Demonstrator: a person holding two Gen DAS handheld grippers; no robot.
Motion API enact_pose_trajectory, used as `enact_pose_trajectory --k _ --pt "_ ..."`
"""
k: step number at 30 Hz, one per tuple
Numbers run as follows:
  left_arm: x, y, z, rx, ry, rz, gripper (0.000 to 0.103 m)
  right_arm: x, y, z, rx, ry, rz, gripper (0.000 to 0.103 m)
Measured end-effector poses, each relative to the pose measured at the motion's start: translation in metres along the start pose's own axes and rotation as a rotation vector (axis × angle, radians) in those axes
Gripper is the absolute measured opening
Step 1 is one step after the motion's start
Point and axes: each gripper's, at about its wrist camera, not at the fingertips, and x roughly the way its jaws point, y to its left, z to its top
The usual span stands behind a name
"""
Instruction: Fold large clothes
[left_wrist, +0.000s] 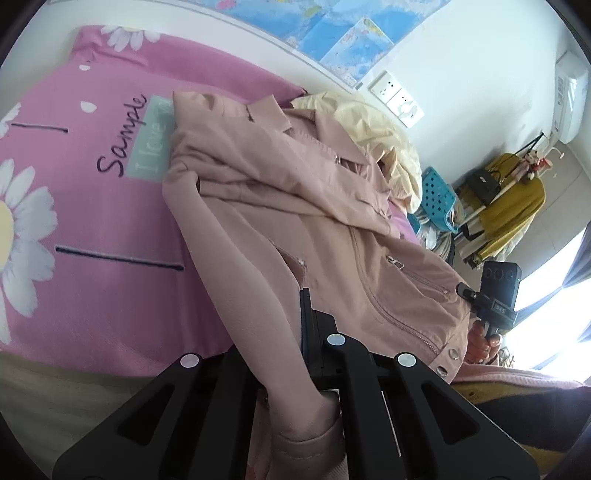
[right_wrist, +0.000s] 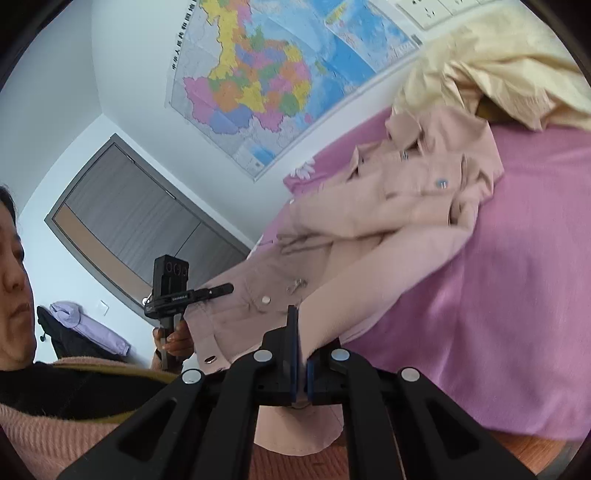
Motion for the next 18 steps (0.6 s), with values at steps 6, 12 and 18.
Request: enact_pose_trajectory --k 6,12,18 --pt "-0.007 -0.007 0.014 0.019 -0.029 0.005 0.002 -0.001 0.000 0.015 0.001 -0.041 0.015 0.003" --pt "-0.012 -0.013 0.025 0.036 -0.043 0.013 0.002 0.000 0.000 0.030 0.002 -0.070 0.027 0.003" --pt "-0.015 -0.015 0.038 0.047 -0.056 0.020 0.002 -0.007 -0.003 0.044 0.006 -0.115 0.029 0.003"
